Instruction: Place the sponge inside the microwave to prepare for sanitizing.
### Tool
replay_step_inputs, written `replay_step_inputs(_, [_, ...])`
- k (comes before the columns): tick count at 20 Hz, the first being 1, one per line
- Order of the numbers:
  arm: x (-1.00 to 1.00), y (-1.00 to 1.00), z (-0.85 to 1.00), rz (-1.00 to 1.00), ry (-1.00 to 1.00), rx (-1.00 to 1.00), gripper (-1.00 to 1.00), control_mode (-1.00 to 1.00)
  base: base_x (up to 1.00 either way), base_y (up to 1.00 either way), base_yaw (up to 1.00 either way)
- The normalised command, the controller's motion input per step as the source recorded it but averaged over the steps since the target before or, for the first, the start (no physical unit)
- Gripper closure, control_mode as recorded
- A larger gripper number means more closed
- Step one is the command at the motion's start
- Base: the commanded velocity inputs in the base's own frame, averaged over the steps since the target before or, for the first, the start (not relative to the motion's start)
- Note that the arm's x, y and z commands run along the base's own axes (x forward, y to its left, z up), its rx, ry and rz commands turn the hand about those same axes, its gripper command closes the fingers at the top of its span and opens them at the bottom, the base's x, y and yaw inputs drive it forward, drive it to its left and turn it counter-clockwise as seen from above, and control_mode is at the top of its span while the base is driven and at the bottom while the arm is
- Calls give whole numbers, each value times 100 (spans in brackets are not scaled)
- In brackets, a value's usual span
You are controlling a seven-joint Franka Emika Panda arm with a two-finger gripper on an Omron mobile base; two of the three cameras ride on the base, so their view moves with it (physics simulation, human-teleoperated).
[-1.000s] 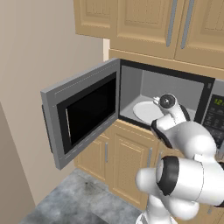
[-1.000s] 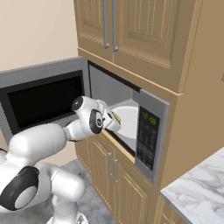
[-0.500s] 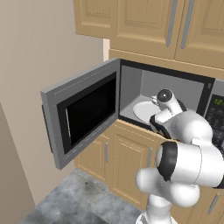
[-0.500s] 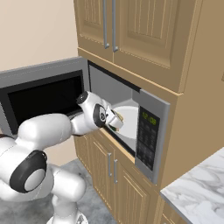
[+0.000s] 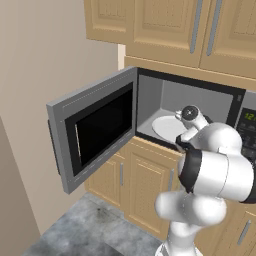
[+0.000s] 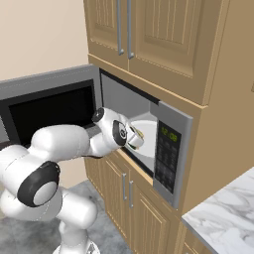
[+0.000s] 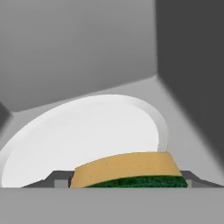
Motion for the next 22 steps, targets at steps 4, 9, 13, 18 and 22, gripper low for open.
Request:
replay_step_inputs(4, [16, 0, -15, 0, 0, 0, 100, -100, 0, 0, 0])
replay_step_inputs(9, [19, 0, -8, 0, 0, 0, 100, -100, 0, 0, 0])
replay_step_inputs(13, [18, -4, 0, 0, 0, 0, 100, -100, 0, 0, 0])
replay_step_inputs(18, [20, -9, -3, 0, 0, 0, 100, -100, 0, 0, 0])
replay_step_inputs(22, [21, -17, -12, 0, 0, 0, 100, -100, 0, 0, 0])
